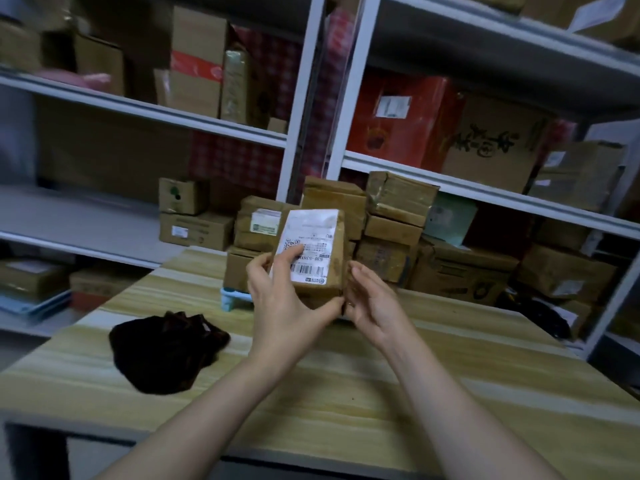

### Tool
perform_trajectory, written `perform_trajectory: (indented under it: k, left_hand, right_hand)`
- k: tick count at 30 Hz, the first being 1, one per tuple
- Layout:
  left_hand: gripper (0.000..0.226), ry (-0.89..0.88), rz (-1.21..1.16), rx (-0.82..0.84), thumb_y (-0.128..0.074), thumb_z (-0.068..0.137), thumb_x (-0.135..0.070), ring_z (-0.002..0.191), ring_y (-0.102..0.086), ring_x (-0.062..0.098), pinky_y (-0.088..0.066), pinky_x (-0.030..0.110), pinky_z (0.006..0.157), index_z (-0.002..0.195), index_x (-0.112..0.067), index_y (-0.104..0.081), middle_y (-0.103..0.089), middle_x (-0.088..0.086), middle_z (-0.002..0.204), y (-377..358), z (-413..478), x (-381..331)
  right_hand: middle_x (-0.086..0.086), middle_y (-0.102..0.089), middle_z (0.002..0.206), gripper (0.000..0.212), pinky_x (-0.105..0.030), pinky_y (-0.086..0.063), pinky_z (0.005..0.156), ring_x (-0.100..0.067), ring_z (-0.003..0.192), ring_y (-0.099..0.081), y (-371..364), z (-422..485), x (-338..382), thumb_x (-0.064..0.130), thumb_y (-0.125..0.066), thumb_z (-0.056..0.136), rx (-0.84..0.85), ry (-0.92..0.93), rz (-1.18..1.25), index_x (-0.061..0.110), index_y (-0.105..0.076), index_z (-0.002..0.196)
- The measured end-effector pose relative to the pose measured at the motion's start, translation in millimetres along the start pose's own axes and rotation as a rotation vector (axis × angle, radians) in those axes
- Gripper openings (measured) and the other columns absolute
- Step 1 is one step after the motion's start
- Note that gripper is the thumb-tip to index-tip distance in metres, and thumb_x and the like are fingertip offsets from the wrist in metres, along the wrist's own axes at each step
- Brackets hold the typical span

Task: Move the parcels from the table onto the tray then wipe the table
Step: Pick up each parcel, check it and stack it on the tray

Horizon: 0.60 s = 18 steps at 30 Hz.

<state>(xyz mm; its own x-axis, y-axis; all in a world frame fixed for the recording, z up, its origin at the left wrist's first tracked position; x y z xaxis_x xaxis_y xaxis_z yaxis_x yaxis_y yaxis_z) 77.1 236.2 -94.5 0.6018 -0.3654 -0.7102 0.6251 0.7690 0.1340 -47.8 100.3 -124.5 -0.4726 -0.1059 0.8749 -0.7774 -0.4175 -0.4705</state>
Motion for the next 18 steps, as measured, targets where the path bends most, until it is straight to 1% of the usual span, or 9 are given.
perform_trajectory:
  k: [3,6,8,10,11,13,15,16,18]
  left_hand:
    - [0.083,0.067,-0.001,-0.129,-0.084,0.060,-0.034,0.127,-0.030,0.017,-0.028,0.020,0.099,0.131,-0.032,-0.042,-0.024,0.000,0.131,31.9,18.8,13.0]
    - [0.082,0.109,0.022,-0.186,-0.083,0.063,-0.036,0.130,-0.027,0.019,-0.027,0.019,0.096,0.133,-0.032,-0.040,-0.022,0.002,0.135,50.2,46.8,25.6]
    - [0.083,0.127,0.046,-0.208,-0.082,0.064,-0.037,0.130,-0.027,0.022,-0.028,0.020,0.096,0.135,-0.031,-0.038,-0.021,0.005,0.138,57.2,68.3,32.6]
    - [0.082,0.131,0.075,-0.212,-0.080,0.066,-0.039,0.130,-0.027,0.025,-0.031,0.023,0.097,0.135,-0.031,-0.037,-0.020,0.006,0.139,58.5,91.7,37.1]
    - [0.081,0.134,0.088,-0.209,-0.079,0.066,-0.040,0.130,-0.027,0.027,-0.033,0.026,0.098,0.135,-0.031,-0.037,-0.019,0.007,0.140,57.3,103.6,39.0]
    - [0.080,0.141,0.120,-0.198,-0.078,0.067,-0.042,0.130,-0.027,0.030,-0.035,0.030,0.099,0.134,-0.033,-0.036,-0.017,0.009,0.141,50.9,129.0,42.8]
    - [0.079,0.144,0.147,-0.171,-0.078,0.068,-0.041,0.132,-0.024,0.031,-0.036,0.030,0.096,0.134,-0.032,-0.035,-0.016,0.010,0.143,38.8,153.5,47.2]
    - [0.079,0.140,0.156,-0.158,-0.078,0.069,-0.040,0.133,-0.023,0.031,-0.037,0.032,0.097,0.135,-0.031,-0.035,-0.015,0.011,0.144,32.9,163.9,48.6]
    - [0.080,0.127,0.171,-0.135,-0.077,0.068,-0.040,0.133,-0.020,0.031,-0.041,0.037,0.098,0.135,-0.030,-0.035,-0.013,0.011,0.145,17.8,182.4,51.9]
  right_hand:
    - [-0.005,-0.074,0.094,0.015,-0.045,-0.055,0.087,-0.017,0.082,-0.070,-34.5,7.3,-9.1,0.008,-0.056,0.098,0.010,-0.031,-0.186,0.012,-0.061,0.112]
    - [-0.001,-0.073,0.089,0.017,-0.033,-0.056,0.071,-0.014,0.077,-0.066,-47.1,22.0,-15.7,0.012,-0.057,0.099,-0.069,0.000,-0.553,0.012,-0.064,0.115]
    - [0.005,-0.072,0.072,0.020,-0.027,-0.049,0.063,-0.011,0.069,-0.062,-49.5,34.2,-12.0,0.020,-0.054,0.101,-0.146,0.079,-0.845,0.013,-0.067,0.114]
    - [0.006,-0.067,0.058,0.022,-0.025,-0.045,0.061,-0.009,0.063,-0.061,-52.0,43.1,-4.3,0.024,-0.051,0.102,-0.184,0.158,-1.060,0.015,-0.068,0.113]
    - [0.007,-0.068,0.060,0.023,-0.024,-0.044,0.061,-0.008,0.064,-0.062,-54.6,46.8,-3.1,0.024,-0.049,0.103,-0.154,0.175,-1.157,0.017,-0.068,0.114]
    - [0.009,-0.072,0.086,0.024,-0.024,-0.048,0.071,-0.008,0.083,-0.066,-57.9,55.0,-13.3,0.023,-0.047,0.103,0.014,0.110,-1.416,0.024,-0.065,0.119]
    - [0.007,-0.066,0.120,0.029,-0.028,-0.048,0.092,-0.013,0.112,-0.061,-52.3,58.9,-37.7,0.027,-0.051,0.102,0.264,-0.062,-1.669,0.029,-0.061,0.129]
    - [0.006,-0.061,0.132,0.034,-0.031,-0.045,0.100,-0.015,0.121,-0.056,-47.5,57.9,-50.3,0.030,-0.053,0.101,0.383,-0.151,-1.757,0.031,-0.058,0.134]
    - [0.004,-0.052,0.145,0.042,-0.035,-0.040,0.107,-0.018,0.130,-0.049,-35.9,60.1,-66.3,0.035,-0.054,0.100,0.509,-0.266,-1.850,0.032,-0.051,0.142]
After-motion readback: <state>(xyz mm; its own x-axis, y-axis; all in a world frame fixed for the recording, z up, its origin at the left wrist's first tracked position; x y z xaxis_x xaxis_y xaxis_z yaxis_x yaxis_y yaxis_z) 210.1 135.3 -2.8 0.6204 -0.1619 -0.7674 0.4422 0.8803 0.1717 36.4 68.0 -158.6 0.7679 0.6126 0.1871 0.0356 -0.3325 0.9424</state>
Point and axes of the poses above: each hand's wrist, its own z-axis towards the middle knuckle, its own y-axis out of the back of the hand, x = y × z, the point moved 8 cm from there along z, towards the middle knuckle
